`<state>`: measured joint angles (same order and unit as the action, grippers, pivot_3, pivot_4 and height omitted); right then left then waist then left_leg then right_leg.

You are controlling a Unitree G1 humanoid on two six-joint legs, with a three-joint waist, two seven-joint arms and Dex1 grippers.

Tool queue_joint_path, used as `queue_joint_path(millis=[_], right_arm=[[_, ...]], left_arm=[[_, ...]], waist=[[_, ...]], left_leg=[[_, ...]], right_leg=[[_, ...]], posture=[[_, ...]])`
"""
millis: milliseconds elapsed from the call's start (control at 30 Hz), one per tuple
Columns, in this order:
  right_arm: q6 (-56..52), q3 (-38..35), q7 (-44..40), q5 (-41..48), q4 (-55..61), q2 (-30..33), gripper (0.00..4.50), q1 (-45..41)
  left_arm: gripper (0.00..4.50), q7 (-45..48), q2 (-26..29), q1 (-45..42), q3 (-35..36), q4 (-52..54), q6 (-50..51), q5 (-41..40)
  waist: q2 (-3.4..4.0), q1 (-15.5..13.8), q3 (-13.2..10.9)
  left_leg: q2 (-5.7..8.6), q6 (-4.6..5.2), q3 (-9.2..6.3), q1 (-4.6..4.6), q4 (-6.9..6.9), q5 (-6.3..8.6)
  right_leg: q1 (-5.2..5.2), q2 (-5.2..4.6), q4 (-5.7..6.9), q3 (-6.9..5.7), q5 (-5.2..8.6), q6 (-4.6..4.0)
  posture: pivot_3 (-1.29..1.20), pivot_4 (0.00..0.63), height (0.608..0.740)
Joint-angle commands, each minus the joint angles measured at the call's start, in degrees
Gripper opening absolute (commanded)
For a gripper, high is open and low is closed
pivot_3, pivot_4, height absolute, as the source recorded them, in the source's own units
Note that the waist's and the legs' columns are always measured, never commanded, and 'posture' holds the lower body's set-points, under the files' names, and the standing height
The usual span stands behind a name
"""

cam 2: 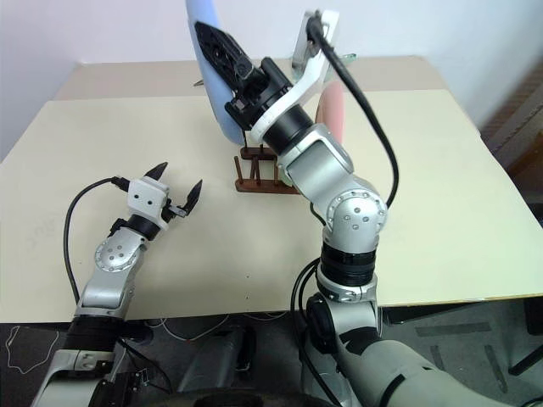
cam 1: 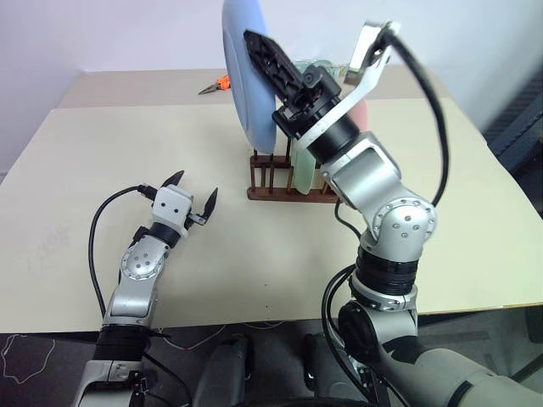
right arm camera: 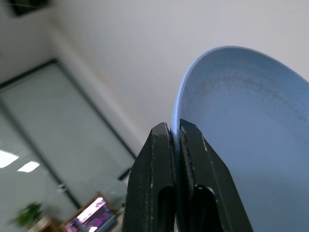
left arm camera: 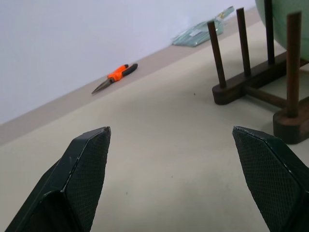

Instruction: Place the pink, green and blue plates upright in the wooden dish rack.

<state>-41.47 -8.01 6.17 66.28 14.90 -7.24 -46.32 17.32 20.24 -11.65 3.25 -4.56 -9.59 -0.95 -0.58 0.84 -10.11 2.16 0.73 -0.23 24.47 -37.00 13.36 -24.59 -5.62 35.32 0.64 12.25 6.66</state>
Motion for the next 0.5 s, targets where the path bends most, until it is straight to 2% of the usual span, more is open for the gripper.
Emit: queue_joint_path(millis=[33, 500], right_arm=[[1.9, 1.3, 2.2, -0.6, -0.2, -3.4, 0.03, 0.3], [4.0, 2.0, 10.2, 0.8, -6.6, -5.1, 0.03, 0.0]], left_arm=[[4.16, -0.3, 0.1, 0.6, 0.5, 2.5, -1.0, 0.1], [4.16, 0.5, -0.5, 1.8, -0.7, 4.3, 0.0, 0.3]], waist=[[0.01, 0.1, 0.0], [0.01, 0.4, 0.0]], left_leg=[[0.00, 0.00, 0.01, 0.00, 0.01, 0.00], [-0.05, 0.00, 0.02, -0.01, 0.03, 0.00]], right_leg=[[-0.01, 0.00, 0.00, 0.00, 0.00, 0.00], [-0.04, 0.00, 0.04, 0.02, 0.00, -0.01]], posture=[[0.00, 0.150, 0.738], [0.00, 0.150, 0.738]])
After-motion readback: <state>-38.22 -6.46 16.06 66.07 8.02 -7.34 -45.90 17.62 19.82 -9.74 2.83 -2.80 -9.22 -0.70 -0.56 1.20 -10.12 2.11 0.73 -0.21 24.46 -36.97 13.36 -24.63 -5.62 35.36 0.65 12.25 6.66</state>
